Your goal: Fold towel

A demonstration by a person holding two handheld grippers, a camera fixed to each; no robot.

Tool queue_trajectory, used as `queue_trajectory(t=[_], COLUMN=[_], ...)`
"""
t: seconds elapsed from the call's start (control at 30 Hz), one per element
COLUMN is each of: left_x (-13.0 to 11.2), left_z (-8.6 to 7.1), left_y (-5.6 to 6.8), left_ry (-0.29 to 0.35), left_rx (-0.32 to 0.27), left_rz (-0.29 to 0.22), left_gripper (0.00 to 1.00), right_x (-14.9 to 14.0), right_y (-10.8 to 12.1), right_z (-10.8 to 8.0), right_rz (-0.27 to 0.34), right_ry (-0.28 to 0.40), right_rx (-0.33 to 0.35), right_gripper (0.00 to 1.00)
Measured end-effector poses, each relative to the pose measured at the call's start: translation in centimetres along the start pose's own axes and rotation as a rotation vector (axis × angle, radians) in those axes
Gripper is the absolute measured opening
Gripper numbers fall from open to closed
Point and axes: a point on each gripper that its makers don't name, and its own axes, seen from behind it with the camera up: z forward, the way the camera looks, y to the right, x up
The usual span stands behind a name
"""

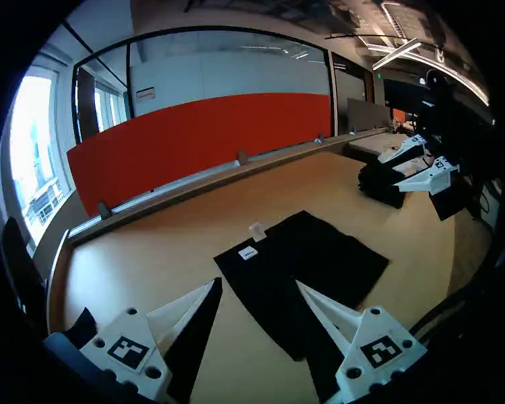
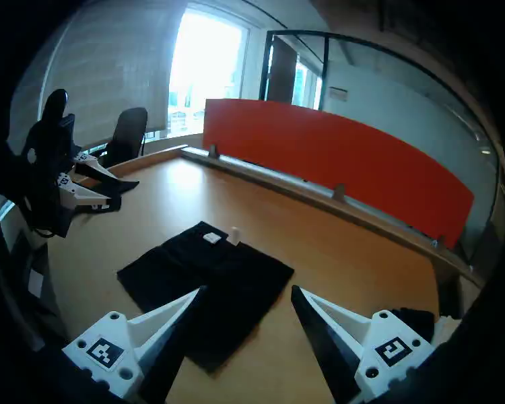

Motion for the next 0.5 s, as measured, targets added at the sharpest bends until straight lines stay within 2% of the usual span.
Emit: queue_trajectory(t=[0.5], left_x=[-5.4], left_z=[2.0], left_y=[1.8], left_ry=[-0.096], left_rx=[-0.049], left_rz=[0.012], left_gripper=[0.69], right_x=[-5.6], right_y=[-2.1], right_z=[2.5], right_rz=[-0.003], right_ry=[-0.083], right_rx=[0.045], right_gripper=[0.95])
